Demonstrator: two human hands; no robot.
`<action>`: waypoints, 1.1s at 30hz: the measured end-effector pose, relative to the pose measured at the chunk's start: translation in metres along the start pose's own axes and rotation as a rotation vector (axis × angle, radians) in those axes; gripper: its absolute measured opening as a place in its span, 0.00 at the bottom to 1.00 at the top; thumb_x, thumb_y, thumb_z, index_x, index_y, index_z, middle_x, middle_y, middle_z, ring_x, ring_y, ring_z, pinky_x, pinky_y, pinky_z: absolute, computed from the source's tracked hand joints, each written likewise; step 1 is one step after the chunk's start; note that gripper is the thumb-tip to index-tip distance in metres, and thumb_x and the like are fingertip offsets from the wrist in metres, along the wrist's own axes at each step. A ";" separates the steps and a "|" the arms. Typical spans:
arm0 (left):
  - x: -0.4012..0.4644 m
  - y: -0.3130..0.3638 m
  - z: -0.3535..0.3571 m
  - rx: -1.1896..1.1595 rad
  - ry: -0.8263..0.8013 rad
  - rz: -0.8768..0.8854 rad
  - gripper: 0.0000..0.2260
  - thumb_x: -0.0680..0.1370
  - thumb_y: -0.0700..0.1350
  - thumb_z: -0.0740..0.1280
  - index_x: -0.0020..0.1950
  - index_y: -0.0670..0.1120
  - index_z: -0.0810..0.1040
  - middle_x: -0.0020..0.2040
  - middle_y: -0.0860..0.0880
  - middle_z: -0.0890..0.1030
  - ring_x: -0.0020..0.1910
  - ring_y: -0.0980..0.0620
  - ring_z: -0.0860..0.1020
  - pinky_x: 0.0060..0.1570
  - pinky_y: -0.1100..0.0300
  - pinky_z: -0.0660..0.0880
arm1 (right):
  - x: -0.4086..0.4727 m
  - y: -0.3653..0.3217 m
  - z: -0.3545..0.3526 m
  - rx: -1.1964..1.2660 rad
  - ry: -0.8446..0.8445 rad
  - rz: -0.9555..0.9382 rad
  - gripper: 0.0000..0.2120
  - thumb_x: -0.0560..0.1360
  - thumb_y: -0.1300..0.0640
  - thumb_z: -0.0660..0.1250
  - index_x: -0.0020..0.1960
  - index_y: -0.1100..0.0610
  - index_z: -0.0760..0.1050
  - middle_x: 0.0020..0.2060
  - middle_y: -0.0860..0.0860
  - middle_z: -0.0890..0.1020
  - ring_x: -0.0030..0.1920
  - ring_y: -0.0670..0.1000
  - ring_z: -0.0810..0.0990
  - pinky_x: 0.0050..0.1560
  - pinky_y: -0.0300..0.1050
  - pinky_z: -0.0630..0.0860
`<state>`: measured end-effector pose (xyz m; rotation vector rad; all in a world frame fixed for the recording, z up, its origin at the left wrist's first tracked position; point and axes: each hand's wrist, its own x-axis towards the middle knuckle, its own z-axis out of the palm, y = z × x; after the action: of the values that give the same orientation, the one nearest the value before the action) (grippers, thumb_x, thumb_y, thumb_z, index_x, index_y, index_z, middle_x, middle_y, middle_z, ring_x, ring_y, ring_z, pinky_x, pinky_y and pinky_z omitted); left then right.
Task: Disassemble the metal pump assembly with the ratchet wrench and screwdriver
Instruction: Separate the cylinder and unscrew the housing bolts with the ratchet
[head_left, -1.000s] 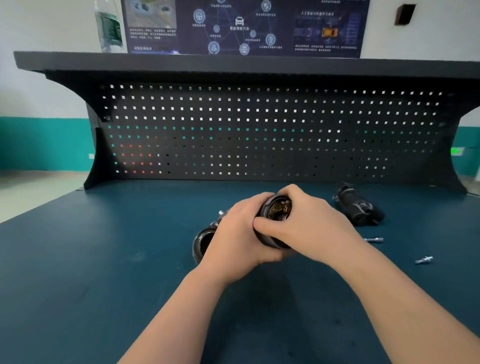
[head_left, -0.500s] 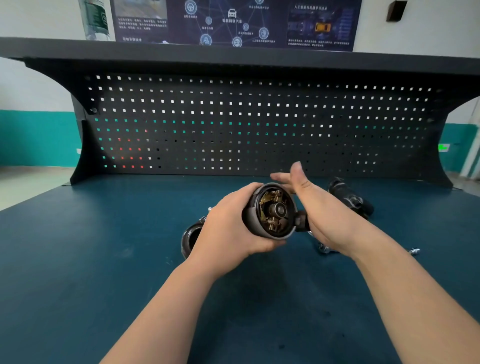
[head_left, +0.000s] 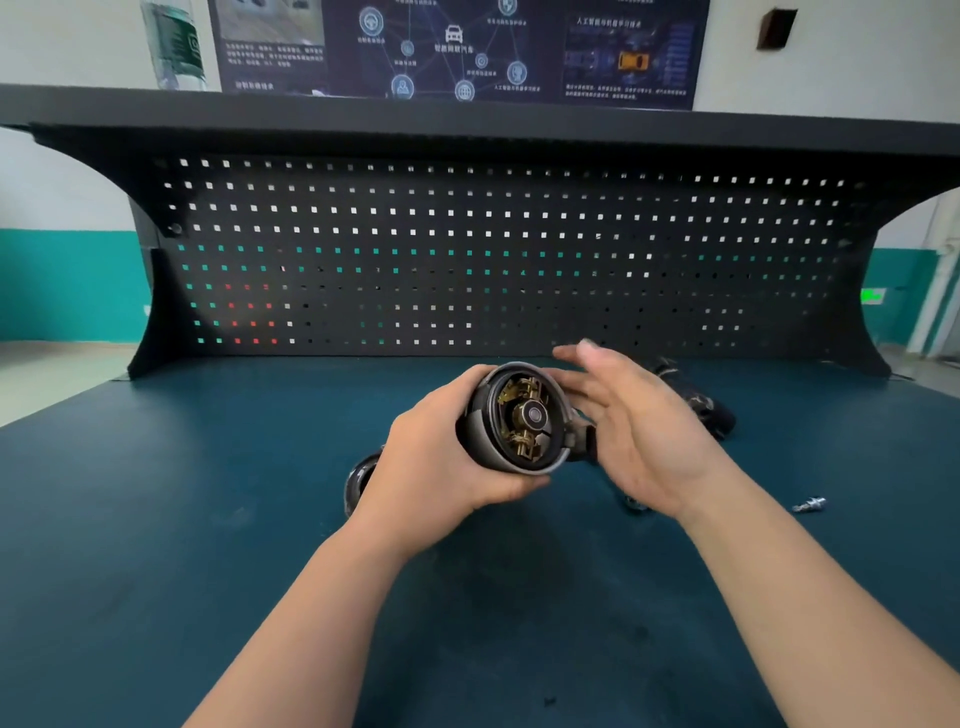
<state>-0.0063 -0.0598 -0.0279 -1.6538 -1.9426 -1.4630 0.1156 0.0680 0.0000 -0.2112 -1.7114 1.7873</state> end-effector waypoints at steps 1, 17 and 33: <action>0.000 0.001 0.000 -0.002 -0.004 -0.004 0.29 0.58 0.57 0.78 0.57 0.64 0.72 0.51 0.65 0.79 0.52 0.64 0.77 0.49 0.66 0.74 | -0.001 0.003 0.003 -0.102 -0.003 -0.061 0.21 0.66 0.45 0.73 0.54 0.54 0.76 0.47 0.49 0.84 0.48 0.50 0.82 0.46 0.48 0.79; -0.006 0.005 0.012 0.110 0.003 -0.002 0.30 0.59 0.59 0.76 0.58 0.61 0.70 0.51 0.66 0.76 0.53 0.65 0.73 0.51 0.70 0.69 | -0.008 0.015 0.013 -0.536 0.048 -0.202 0.21 0.65 0.46 0.75 0.52 0.45 0.70 0.47 0.44 0.81 0.46 0.37 0.80 0.41 0.30 0.75; -0.007 0.023 0.012 -0.022 0.086 0.013 0.26 0.58 0.62 0.75 0.53 0.64 0.72 0.49 0.65 0.78 0.51 0.63 0.76 0.49 0.70 0.71 | 0.015 0.006 -0.030 0.336 0.344 0.494 0.25 0.74 0.38 0.61 0.58 0.58 0.75 0.59 0.60 0.78 0.65 0.62 0.72 0.63 0.66 0.66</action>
<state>0.0201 -0.0578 -0.0262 -1.5817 -1.8731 -1.5296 0.1180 0.1020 -0.0055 -0.7991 -1.1568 2.1990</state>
